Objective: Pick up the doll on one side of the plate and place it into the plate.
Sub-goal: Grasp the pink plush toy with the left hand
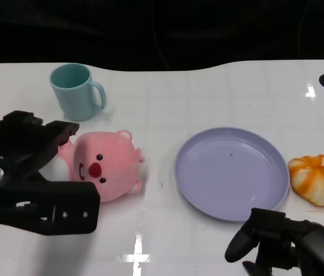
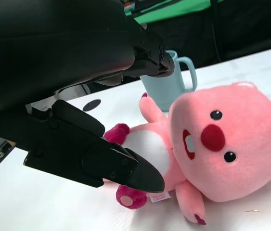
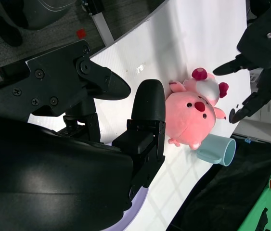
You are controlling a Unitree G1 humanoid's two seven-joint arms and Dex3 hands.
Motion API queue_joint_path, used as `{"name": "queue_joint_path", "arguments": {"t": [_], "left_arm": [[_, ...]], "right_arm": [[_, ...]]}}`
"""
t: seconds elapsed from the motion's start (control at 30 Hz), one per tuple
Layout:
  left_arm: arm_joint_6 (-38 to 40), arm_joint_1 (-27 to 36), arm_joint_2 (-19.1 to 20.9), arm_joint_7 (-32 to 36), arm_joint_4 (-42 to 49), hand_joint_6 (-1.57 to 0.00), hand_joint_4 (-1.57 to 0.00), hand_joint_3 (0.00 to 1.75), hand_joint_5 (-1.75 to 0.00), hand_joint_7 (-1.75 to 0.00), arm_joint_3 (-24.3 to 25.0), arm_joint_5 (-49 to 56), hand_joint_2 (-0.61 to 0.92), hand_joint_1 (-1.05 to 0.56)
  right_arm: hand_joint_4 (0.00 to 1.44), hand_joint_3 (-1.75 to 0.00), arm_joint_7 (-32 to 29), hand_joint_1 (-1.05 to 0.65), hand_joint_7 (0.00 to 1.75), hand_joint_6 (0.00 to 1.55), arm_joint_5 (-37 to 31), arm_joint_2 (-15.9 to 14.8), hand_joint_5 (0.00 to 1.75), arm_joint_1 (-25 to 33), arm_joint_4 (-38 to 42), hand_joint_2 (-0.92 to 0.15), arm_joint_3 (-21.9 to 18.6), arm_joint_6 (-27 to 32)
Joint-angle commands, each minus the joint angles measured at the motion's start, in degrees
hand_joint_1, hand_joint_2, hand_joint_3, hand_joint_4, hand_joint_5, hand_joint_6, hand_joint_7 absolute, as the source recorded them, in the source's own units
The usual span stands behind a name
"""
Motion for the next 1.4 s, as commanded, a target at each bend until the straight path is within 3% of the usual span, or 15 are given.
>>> {"name": "queue_joint_path", "arguments": {"t": [0.03,0.43,0.9,1.03,1.13,1.2,1.27,1.3,1.33,1.37,1.4], "left_arm": [[0.6,-3.2,-0.6,-0.3,4.5,-0.24,-0.01,0.01,-0.42,-0.01,-1.5,1.0,0.92,-0.75],[4.2,-11.1,-5.4,-0.7,20.7,-0.27,-0.1,0.01,-0.26,0.0,-7.3,1.1,0.92,-0.72],[-0.6,-18.0,-12.2,6.0,46.7,-0.32,-0.2,0.02,-0.13,-0.01,-13.3,-1.6,0.92,-0.66],[-3.1,-18.4,-13.6,7.6,51.3,-0.49,-0.33,0.06,-0.13,-0.05,-14.2,-3.1,0.92,-0.57],[-7.4,-17.9,-15.1,12.1,55.5,-0.85,-0.81,0.11,-0.33,-0.09,-12.3,-6.8,0.92,-0.37],[-9.5,-17.5,-15.7,15.7,57.7,-1.09,-0.85,0.11,-0.64,-0.04,-11.9,-7.8,0.92,-0.3],[-11.8,-16.9,-15.9,19.8,59.4,-1.29,-0.83,0.07,-1.11,-0.08,-11.5,-8.6,0.92,-0.26],[-12.9,-16.3,-15.8,22.4,59.9,-1.35,-0.83,0.07,-1.32,-0.13,-11.4,-8.8,0.92,-0.24],[-13.7,-15.9,-15.7,24.8,60.3,-1.15,-0.81,0.19,-1.57,-0.71,-11.6,-8.7,0.91,-0.22],[-14.3,-15.7,-15.6,26.8,60.8,-0.93,-0.8,0.23,-1.66,-1.18,-11.7,-8.7,0.9,-0.22],[-14.7,-15.5,-15.5,28.2,60.9,-0.79,-0.8,0.26,-1.7,-1.45,-11.8,-8.8,0.9,-0.21]], "right_arm": [[0.61,-0.9,-0.3,-0.16,1.26,0.56,0.3,-0.3,1.65,0.2,-1.4,-0.69,-0.1,1.0],[0.61,-0.9,-0.2,-0.15,1.27,0.56,0.5,-0.4,1.66,0.7,-2.7,-0.69,-0.4,1.3],[0.61,-0.94,-0.1,-0.16,1.3,0.54,0.8,-0.4,1.68,1.7,-3.7,-0.67,-0.6,1.3],[0.61,-0.94,0.1,-0.16,1.31,0.54,0.9,-0.5,1.67,1.8,-4.0,-0.67,-0.8,1.3],[0.61,-0.93,0.1,-0.16,1.3,0.54,0.7,-0.6,1.67,1.8,-4.0,-0.67,-0.8,1.5],[0.61,-0.93,0.1,-0.16,1.3,0.54,0.7,-0.6,1.67,1.6,-4.0,-0.67,-0.8,1.7],[0.61,-0.93,0.1,-0.17,1.3,0.54,0.6,-0.6,1.66,1.6,-3.9,-0.67,-0.7,1.7],[0.61,-0.93,0.0,-0.17,1.3,0.54,0.6,-0.6,1.66,1.6,-3.9,-0.67,-0.7,1.6],[0.61,-0.93,0.0,-0.17,1.3,0.54,0.5,-0.6,1.66,1.6,-3.8,-0.67,-0.7,1.6],[0.61,-0.93,0.0,-0.17,1.3,0.54,0.5,-0.6,1.65,1.5,-3.8,-0.67,-0.7,1.6],[0.61,-0.93,0.0,-0.17,1.3,0.54,0.5,-0.6,1.65,1.5,-3.7,-0.67,-0.7,1.6]]}}
